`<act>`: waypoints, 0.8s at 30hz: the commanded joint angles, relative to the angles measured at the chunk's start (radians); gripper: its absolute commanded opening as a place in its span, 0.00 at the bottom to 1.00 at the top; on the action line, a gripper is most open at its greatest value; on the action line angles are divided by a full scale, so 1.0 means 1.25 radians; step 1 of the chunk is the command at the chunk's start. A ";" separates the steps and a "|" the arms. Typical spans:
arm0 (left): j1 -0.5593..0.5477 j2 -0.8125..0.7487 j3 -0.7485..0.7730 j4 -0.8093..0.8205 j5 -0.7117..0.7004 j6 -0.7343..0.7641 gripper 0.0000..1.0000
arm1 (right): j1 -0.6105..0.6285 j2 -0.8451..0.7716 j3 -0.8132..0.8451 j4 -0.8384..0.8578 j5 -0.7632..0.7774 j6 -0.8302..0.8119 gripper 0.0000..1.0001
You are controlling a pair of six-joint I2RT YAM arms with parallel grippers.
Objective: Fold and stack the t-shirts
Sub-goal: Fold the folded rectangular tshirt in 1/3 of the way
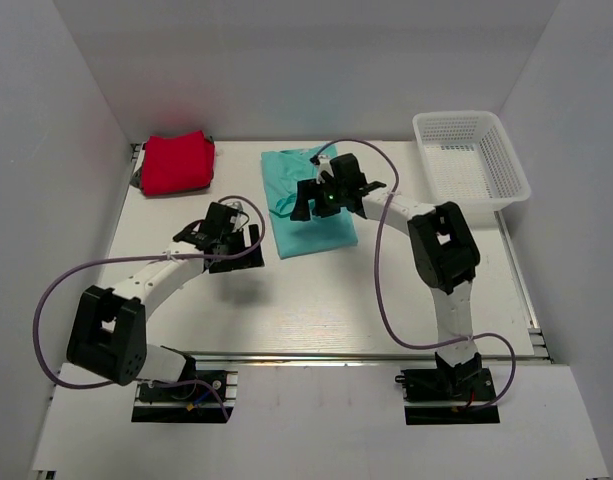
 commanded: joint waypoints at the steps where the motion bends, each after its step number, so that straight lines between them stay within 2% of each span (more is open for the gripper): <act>1: -0.001 -0.070 -0.054 0.022 0.017 -0.031 1.00 | -0.003 0.050 0.098 0.037 -0.010 -0.016 0.90; 5: -0.001 -0.096 -0.070 0.007 0.017 -0.031 1.00 | -0.001 0.139 0.167 0.071 -0.012 -0.001 0.90; 10: -0.001 -0.103 -0.062 -0.014 0.031 -0.024 1.00 | -0.005 0.271 0.374 0.127 0.054 0.038 0.90; 15: -0.001 -0.136 -0.054 -0.036 0.022 -0.024 1.00 | -0.012 0.322 0.449 0.199 0.092 0.083 0.90; 17: -0.001 -0.154 -0.062 -0.036 0.022 -0.024 1.00 | -0.011 0.298 0.440 0.193 0.088 0.074 0.90; 19: -0.001 -0.154 -0.062 -0.024 0.022 -0.024 1.00 | -0.009 0.250 0.375 0.199 0.087 0.058 0.90; 20: -0.001 -0.154 -0.062 -0.017 0.031 -0.024 1.00 | -0.011 0.187 0.353 0.200 0.090 0.057 0.90; 24: -0.001 -0.102 -0.036 0.032 0.061 -0.008 1.00 | -0.021 0.024 0.127 0.216 0.143 0.075 0.90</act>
